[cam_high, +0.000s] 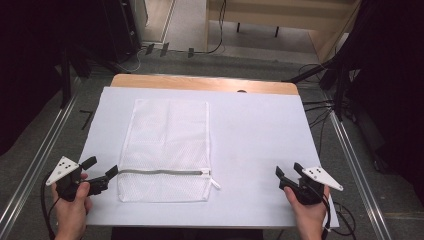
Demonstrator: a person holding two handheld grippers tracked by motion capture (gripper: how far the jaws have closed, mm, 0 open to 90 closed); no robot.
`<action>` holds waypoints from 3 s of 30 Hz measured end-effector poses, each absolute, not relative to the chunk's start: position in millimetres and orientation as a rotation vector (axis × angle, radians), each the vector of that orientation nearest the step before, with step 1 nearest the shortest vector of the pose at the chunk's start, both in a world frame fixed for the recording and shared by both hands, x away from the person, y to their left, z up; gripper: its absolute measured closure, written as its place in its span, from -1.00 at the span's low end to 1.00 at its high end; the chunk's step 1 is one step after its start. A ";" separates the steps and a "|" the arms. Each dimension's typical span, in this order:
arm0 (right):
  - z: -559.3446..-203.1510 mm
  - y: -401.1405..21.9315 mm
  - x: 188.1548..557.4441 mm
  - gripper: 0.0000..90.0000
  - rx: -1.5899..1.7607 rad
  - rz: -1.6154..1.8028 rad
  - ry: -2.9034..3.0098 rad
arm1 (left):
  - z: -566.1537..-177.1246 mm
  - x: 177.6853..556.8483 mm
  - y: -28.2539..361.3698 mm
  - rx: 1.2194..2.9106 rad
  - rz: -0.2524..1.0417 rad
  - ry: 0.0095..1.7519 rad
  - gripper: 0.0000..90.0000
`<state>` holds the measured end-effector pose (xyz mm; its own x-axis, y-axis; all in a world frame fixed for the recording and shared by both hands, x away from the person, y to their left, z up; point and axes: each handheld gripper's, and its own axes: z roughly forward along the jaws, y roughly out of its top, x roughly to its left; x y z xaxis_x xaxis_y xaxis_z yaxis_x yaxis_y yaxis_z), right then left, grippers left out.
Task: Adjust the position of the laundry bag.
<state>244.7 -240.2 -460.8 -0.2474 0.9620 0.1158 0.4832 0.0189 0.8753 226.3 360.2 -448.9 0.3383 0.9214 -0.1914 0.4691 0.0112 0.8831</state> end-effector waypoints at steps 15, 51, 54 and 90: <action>-444.6 -151.9 278.4 0.04 1.379 1.285 2.005 | -450.4 226.8 351.7 1.645 0.581 1.270 -0.70; -475.4 -29.9 365.7 0.65 1.502 1.188 2.260 | -453.5 229.7 352.5 1.678 0.591 1.284 -0.69; -475.0 -33.0 366.5 0.93 1.510 1.165 2.262 | -453.4 229.5 352.5 1.681 0.590 1.281 -0.69; -468.9 -152.0 362.1 1.00 1.493 1.039 2.156 | -454.9 226.9 344.2 1.698 0.579 1.265 -0.69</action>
<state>362.1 -152.0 -468.9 -0.4029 0.9046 0.1391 0.6721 0.1894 0.7158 226.9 344.2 -454.9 0.3635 0.9203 -0.1445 0.4928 -0.0584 0.8682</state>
